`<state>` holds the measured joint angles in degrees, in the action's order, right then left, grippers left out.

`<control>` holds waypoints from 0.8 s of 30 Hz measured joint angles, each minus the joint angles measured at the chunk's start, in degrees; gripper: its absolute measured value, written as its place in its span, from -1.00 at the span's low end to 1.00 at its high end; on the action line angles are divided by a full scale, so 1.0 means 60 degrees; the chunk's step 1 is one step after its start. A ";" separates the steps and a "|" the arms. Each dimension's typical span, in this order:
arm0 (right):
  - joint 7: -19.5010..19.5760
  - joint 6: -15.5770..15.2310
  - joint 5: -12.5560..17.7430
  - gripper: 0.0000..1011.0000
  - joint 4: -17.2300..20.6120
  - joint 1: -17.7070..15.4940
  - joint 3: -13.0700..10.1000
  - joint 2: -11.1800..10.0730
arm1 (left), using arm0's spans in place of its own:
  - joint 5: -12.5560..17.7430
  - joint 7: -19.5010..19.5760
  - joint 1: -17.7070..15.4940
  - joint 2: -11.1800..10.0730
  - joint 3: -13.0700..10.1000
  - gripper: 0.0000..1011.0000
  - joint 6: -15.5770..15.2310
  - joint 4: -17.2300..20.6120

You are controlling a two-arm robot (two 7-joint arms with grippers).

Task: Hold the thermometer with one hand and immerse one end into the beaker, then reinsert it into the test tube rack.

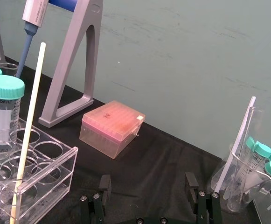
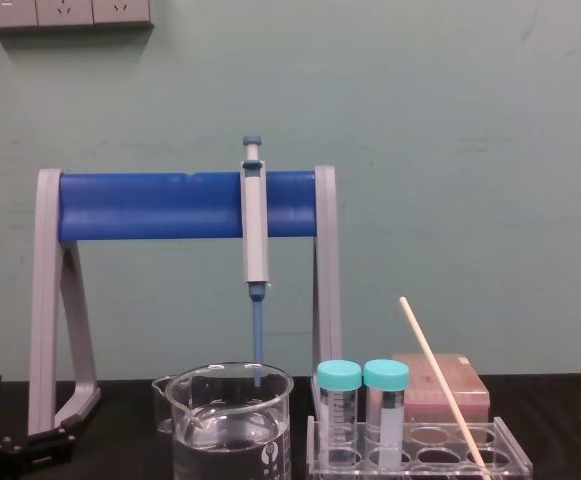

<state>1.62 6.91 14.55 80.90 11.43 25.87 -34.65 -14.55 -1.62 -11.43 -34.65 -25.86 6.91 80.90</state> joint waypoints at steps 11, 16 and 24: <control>0.0000 0.0000 0.0000 0.99 0.0000 0.0000 0.0000 0.0000 | -0.0001 0.0000 -0.0001 0.0000 0.0000 0.99 0.0000 0.0000; 0.0000 0.0000 0.0000 0.99 0.0000 0.0000 0.0000 0.0000 | -0.0001 0.0000 -0.0001 0.0000 0.0000 0.99 0.0000 0.0000; 0.0000 0.0000 0.0000 0.99 0.0000 0.0000 0.0000 0.0000 | 0.0000 0.0000 -0.0001 0.0000 0.0000 0.99 0.0000 0.0000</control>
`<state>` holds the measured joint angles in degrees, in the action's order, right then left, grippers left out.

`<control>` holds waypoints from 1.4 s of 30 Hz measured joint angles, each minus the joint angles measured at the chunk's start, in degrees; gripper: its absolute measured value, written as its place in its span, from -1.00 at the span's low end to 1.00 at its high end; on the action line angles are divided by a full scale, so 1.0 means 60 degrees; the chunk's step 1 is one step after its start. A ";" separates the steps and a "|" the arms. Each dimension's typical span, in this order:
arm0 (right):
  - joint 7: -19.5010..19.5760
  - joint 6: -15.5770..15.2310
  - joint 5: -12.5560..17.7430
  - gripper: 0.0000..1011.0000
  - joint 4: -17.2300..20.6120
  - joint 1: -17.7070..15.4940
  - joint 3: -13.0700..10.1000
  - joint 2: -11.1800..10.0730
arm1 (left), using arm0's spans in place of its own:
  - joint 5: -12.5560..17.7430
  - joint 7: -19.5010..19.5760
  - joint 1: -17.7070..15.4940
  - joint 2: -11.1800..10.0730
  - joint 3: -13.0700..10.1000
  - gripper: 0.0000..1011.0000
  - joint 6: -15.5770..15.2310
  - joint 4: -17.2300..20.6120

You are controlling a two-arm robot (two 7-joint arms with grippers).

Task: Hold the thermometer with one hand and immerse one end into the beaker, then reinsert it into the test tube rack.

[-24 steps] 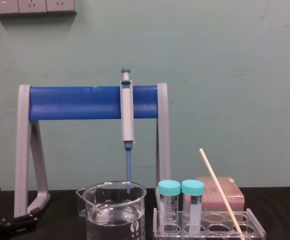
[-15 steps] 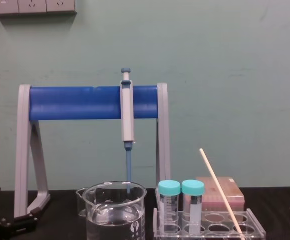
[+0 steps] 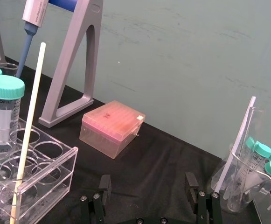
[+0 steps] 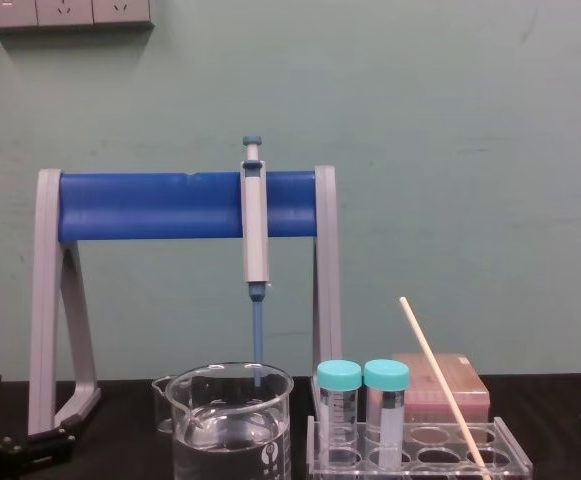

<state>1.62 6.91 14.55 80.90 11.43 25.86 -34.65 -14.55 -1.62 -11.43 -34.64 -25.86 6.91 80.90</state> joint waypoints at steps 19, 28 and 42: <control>-0.1873 -0.1784 0.1931 0.99 0.1472 0.0163 -0.1170 -0.0316 | 0.0000 0.0000 0.0000 0.0000 -0.0001 0.99 0.0000 0.0000; -0.2957 -0.3620 0.2285 0.99 0.2039 0.1121 -0.1058 -0.0480 | 0.0000 0.0000 0.0000 0.0000 -0.0001 0.99 0.0000 0.0000; -0.3214 -0.6852 0.2721 0.99 0.2070 0.2640 -0.0636 0.0479 | 0.0000 0.0000 0.0000 0.0000 0.0000 0.99 0.0000 0.0000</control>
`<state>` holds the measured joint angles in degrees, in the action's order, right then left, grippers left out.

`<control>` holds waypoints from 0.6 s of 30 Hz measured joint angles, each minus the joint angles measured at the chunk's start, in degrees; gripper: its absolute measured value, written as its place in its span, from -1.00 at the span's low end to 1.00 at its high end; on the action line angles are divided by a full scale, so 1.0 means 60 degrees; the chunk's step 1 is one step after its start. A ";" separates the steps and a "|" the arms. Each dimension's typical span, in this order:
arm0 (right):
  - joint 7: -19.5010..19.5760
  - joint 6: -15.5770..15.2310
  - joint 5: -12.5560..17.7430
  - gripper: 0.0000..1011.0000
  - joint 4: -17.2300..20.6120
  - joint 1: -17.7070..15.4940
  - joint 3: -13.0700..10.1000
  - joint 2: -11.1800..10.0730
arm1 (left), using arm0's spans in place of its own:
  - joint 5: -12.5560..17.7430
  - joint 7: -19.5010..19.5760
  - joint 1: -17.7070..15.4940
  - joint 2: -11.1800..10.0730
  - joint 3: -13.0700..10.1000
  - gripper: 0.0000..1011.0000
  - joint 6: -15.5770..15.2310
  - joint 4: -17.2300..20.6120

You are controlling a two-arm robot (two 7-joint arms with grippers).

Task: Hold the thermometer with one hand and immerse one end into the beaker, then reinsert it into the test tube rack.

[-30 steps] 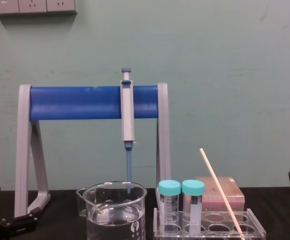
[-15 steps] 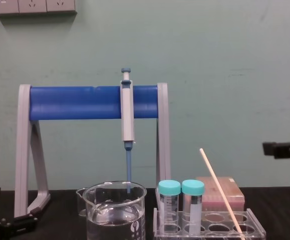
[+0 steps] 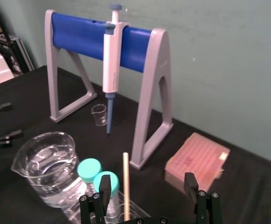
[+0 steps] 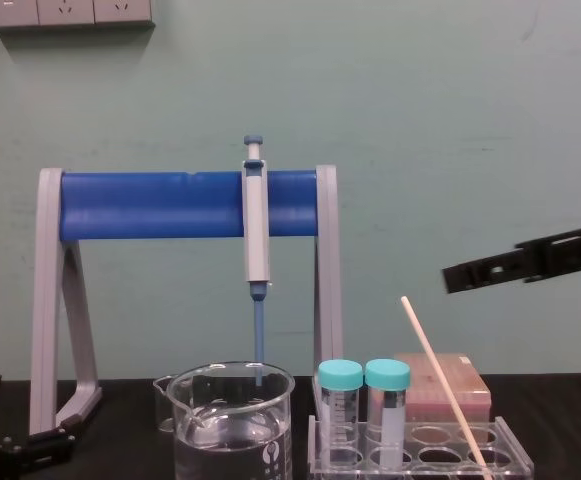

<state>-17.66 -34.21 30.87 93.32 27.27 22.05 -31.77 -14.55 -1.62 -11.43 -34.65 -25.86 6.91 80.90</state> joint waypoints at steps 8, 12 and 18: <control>0.0684 -0.1297 0.0098 0.99 0.0097 0.0372 0.0179 0.0587 | -0.0001 0.0000 0.0000 0.0000 0.0000 0.99 0.0000 0.0000; 0.0943 -0.1531 -0.0096 0.99 0.0137 0.0399 0.0243 0.0743 | -0.0001 0.0000 0.0000 0.0000 -0.0001 0.99 0.0000 0.0000; 0.1065 -0.1605 -0.0433 0.99 0.0062 0.0373 0.0396 0.0848 | 0.0000 0.0000 0.0000 0.0000 0.0000 0.99 0.0000 0.0001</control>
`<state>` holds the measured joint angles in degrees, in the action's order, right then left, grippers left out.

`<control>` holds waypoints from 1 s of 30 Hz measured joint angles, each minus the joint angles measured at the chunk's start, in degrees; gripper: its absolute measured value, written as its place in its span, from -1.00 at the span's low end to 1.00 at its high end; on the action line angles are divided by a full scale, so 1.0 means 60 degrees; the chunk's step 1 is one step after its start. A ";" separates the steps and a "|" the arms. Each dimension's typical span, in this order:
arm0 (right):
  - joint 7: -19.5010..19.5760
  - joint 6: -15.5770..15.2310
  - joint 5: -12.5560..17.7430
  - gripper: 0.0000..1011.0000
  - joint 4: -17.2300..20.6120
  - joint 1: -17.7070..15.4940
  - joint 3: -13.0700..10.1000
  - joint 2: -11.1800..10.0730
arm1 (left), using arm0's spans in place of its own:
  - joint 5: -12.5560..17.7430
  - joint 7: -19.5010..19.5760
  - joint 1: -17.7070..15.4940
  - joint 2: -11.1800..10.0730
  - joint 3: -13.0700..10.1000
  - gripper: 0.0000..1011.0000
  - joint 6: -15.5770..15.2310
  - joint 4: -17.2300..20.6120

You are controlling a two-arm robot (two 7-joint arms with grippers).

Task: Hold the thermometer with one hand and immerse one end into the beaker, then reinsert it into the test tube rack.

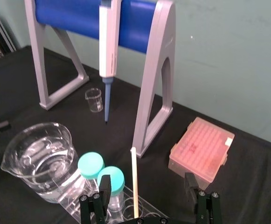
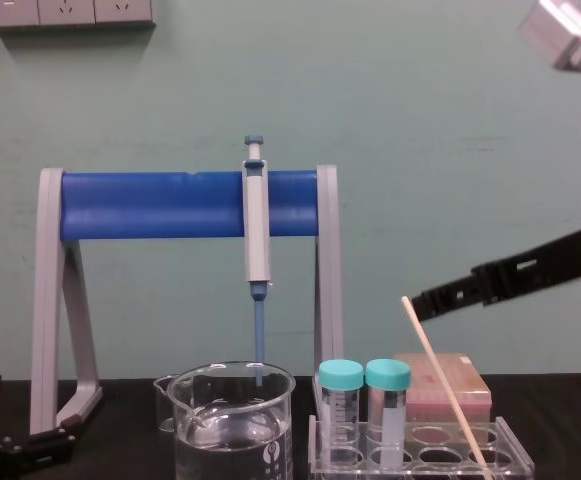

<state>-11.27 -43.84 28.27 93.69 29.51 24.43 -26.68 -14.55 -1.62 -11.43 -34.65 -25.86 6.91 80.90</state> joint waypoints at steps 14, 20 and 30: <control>0.0136 0.0170 -0.0616 0.99 -0.0347 -0.0152 0.0171 0.0263 | 0.0000 -0.0001 0.0000 0.0000 0.0000 0.99 0.0000 0.0000; 0.0136 0.0281 -0.0821 0.99 -0.0419 -0.0179 0.0168 0.0366 | -0.0001 0.0000 0.0000 0.0001 0.0000 0.99 0.0000 0.0000; 0.0124 0.0415 -0.1084 0.99 -0.0603 -0.0192 0.0115 0.0569 | 0.0000 0.0000 0.0000 0.0000 0.0000 0.99 0.0000 -0.0001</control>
<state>-10.53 -41.35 21.77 90.08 28.36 25.12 -23.27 -14.55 -1.62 -11.43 -34.65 -25.86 6.91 80.90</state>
